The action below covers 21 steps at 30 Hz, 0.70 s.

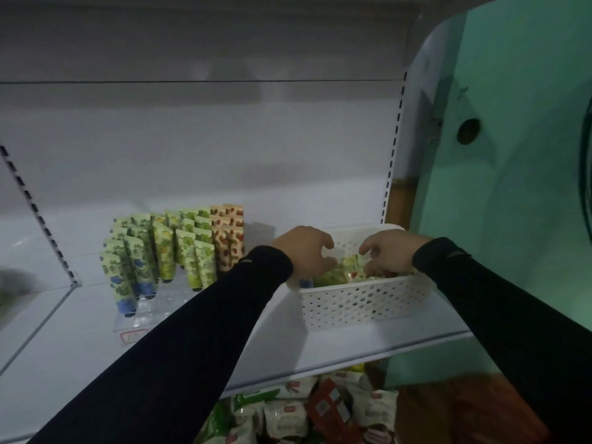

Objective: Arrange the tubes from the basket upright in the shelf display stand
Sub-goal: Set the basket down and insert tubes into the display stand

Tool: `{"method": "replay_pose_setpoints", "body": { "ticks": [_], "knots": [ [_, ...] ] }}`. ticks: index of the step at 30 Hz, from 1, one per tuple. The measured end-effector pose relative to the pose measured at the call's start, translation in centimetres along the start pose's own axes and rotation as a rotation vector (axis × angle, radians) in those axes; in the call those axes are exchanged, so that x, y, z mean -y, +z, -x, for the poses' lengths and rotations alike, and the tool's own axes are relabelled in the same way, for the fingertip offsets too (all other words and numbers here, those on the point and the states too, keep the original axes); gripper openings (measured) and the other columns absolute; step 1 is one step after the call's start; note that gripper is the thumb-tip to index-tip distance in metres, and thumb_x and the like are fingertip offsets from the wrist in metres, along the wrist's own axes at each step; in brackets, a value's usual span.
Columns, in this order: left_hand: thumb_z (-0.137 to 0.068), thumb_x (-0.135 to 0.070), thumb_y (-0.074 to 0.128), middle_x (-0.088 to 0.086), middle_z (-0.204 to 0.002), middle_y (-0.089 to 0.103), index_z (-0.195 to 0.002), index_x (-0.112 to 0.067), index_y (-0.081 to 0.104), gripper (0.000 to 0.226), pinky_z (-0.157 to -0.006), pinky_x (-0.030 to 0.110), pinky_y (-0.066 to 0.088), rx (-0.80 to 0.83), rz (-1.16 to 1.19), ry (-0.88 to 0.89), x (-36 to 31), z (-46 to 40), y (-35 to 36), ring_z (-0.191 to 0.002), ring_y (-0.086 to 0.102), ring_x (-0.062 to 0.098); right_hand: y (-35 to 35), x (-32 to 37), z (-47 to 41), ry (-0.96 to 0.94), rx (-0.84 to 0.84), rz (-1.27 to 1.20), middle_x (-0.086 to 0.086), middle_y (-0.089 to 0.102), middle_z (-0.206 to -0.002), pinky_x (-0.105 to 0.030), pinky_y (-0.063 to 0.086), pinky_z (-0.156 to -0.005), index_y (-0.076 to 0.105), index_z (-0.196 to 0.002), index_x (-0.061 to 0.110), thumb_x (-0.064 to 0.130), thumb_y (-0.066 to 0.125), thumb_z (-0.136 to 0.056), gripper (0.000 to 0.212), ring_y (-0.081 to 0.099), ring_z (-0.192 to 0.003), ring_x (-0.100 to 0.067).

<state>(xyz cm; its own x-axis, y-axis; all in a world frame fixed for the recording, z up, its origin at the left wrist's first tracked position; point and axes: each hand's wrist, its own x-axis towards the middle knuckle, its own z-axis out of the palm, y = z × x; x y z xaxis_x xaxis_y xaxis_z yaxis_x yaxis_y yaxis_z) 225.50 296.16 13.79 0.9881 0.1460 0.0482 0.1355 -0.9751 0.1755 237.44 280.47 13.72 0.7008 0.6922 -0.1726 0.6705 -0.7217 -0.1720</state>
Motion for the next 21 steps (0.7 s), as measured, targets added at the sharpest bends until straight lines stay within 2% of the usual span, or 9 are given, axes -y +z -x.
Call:
{"method": "replay_pose_setpoints", "body": {
  "ticks": [3,7,10,13,15,18,21],
  "knots": [
    [-0.094,-0.036,0.057,0.002,-0.136,0.056,-0.141,-0.022,0.050,0.049,-0.091,0.031,0.045,0.097,-0.052,-0.006,-0.5,-2.7,1.3,-0.118,0.055,0.021,0.1,-0.3,-1.2,-0.035,0.070,0.077,0.002,0.055,-0.134,-0.028,0.053,-0.086,0.051,-0.137,0.027,0.032,0.068,-0.089,0.051,0.057,-0.102,-0.017],
    [-0.090,-0.027,0.061,0.006,-0.121,0.064,-0.127,-0.014,0.059,0.039,-0.087,0.034,0.053,0.202,-0.157,-0.039,-0.7,-5.1,3.2,-0.109,0.061,0.025,0.7,-0.4,-2.8,-0.086,0.156,0.192,0.001,0.055,-0.135,-0.026,0.044,-0.091,0.050,-0.138,0.027,0.027,0.065,-0.091,0.049,0.053,-0.117,-0.019],
    [-0.091,-0.031,0.061,0.008,-0.112,0.065,-0.116,-0.012,0.060,0.031,-0.075,0.030,0.046,0.212,-0.216,-0.012,-0.5,-6.0,4.3,-0.099,0.060,0.024,0.9,-0.5,-3.4,-0.109,0.179,0.203,0.002,0.051,-0.140,-0.028,0.041,-0.094,0.047,-0.141,0.030,0.028,0.064,-0.092,0.052,0.049,-0.122,-0.020],
    [-0.089,-0.035,0.063,0.006,-0.102,0.063,-0.101,-0.014,0.057,0.025,-0.071,0.030,0.041,0.198,-0.227,0.010,-0.4,-6.3,4.4,-0.086,0.055,0.022,0.8,-0.5,-3.6,-0.110,0.201,0.204,0.003,0.053,-0.137,-0.030,0.044,-0.095,0.049,-0.138,0.031,0.030,0.065,-0.091,0.050,0.051,-0.118,-0.020],
    [-0.088,-0.036,0.063,0.004,-0.095,0.060,-0.099,-0.014,0.055,0.025,-0.070,0.030,0.040,0.215,-0.207,0.018,-0.5,-6.4,4.3,-0.084,0.053,0.021,0.7,-0.5,-3.8,-0.094,0.211,0.219,0.002,0.058,-0.130,-0.031,0.048,-0.094,0.054,-0.133,0.028,0.032,0.065,-0.090,0.044,0.054,-0.112,-0.020],
    [-0.085,-0.032,0.066,0.005,-0.087,0.061,-0.100,-0.007,0.063,0.030,-0.064,0.028,0.042,0.252,-0.127,-0.018,-0.8,-6.3,3.9,-0.078,0.056,0.021,0.6,-0.3,-4.2,-0.082,0.252,0.283,0.000,0.064,-0.122,-0.035,0.049,-0.096,0.059,-0.126,0.025,0.035,0.059,-0.094,0.034,0.058,-0.107,-0.020],
    [-0.081,-0.034,0.069,0.003,-0.080,0.062,-0.092,-0.008,0.066,0.028,-0.060,0.026,0.043,0.270,-0.114,-0.045,-0.7,-6.4,3.9,-0.070,0.056,0.017,0.5,-0.3,-4.3,-0.063,0.281,0.290,0.000,0.064,-0.122,-0.038,0.050,-0.099,0.059,-0.128,0.026,0.038,0.061,-0.092,0.038,0.059,-0.109,-0.021]
  ]
}}
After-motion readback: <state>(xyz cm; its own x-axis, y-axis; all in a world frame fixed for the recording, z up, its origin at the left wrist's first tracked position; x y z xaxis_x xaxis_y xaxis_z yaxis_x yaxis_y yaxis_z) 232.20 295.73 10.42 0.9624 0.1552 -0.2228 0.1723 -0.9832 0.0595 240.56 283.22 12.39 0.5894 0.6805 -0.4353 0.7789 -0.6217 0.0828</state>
